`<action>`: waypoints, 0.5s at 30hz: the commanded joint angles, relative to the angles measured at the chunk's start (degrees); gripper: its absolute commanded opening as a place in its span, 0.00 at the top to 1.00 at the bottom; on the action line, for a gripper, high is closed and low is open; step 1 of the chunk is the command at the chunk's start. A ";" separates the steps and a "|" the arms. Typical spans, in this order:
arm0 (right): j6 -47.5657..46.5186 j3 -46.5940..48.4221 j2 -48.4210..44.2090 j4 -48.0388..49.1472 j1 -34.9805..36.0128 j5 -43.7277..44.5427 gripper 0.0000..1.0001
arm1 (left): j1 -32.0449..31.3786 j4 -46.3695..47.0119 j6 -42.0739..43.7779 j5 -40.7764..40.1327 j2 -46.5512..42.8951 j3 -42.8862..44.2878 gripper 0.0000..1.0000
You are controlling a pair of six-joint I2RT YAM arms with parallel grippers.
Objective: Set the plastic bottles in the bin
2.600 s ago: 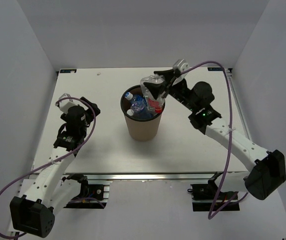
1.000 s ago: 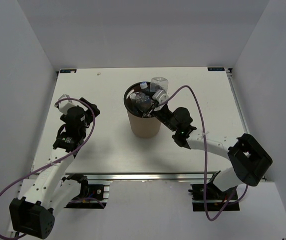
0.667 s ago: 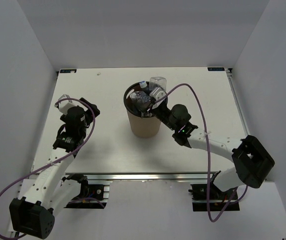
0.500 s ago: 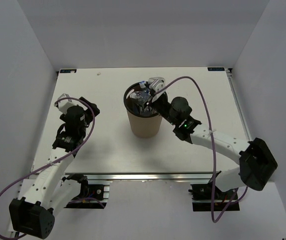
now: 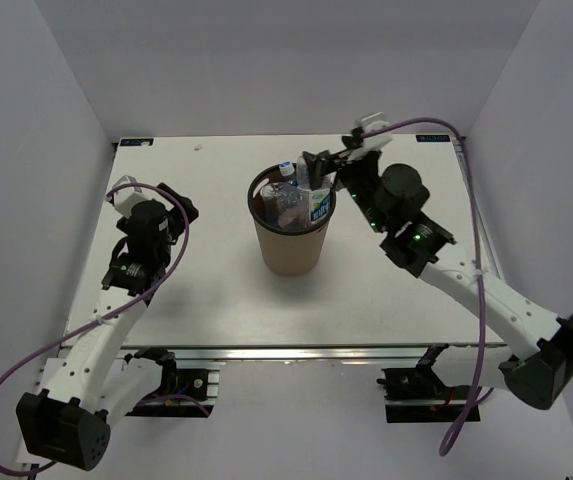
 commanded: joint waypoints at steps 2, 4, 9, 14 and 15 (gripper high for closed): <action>13.59 -8.40 -9.87 -10.38 -8.32 6.49 0.11 | 0.22 -0.09 1.16 -0.43 -0.72 -0.59 0.02; 17.66 -13.88 -15.40 -12.75 -14.56 2.97 0.11 | 0.13 1.23 1.68 0.62 -0.90 -2.26 0.02; 28.01 -29.18 -22.11 -17.58 -18.71 4.28 0.11 | 0.13 5.62 2.91 1.68 -1.69 -5.87 0.02; 33.15 -42.18 -28.08 -6.91 -18.62 4.54 0.11 | 0.13 7.48 4.58 1.33 -3.80 -9.03 0.02; 33.32 -44.64 -28.87 -6.35 -18.62 6.63 0.11 | 0.13 7.30 4.93 1.50 -4.58 -9.21 0.02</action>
